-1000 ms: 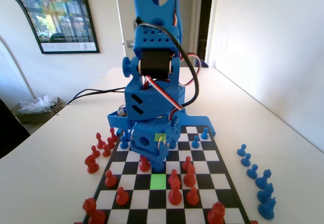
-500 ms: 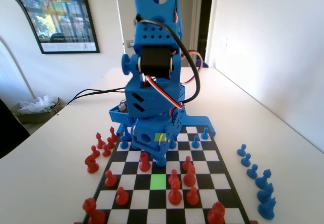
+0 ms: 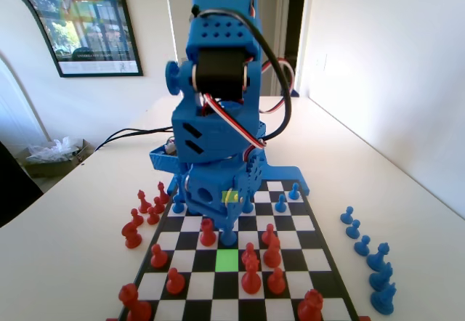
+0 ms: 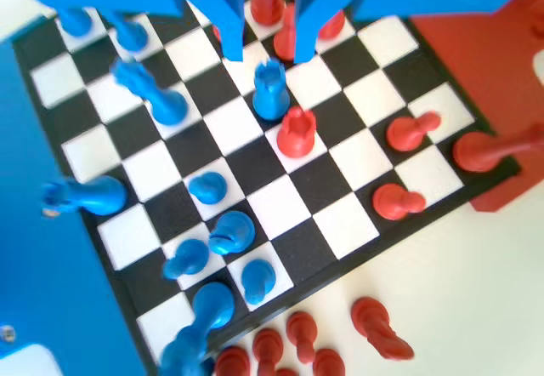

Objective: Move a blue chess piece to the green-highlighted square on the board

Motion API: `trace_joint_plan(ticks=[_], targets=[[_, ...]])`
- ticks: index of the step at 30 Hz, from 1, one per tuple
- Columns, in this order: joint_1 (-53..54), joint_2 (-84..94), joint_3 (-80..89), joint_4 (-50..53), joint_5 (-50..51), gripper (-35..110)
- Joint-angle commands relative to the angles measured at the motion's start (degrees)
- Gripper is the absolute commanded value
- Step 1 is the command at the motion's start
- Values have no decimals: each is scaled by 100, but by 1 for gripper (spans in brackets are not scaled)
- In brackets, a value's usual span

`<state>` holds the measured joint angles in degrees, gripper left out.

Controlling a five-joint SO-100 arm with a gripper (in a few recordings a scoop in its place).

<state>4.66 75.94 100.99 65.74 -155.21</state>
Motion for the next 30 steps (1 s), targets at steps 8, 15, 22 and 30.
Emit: trace_joint_plan(ticks=[8,15,22,30], targets=[[-272,1222,-1521,1670,1670,1],[-246,2408,-2013,2681,3489,1],[-264,3902,-2074,3419,4667,1],[-325,5687,-1846,4025,5186,1]])
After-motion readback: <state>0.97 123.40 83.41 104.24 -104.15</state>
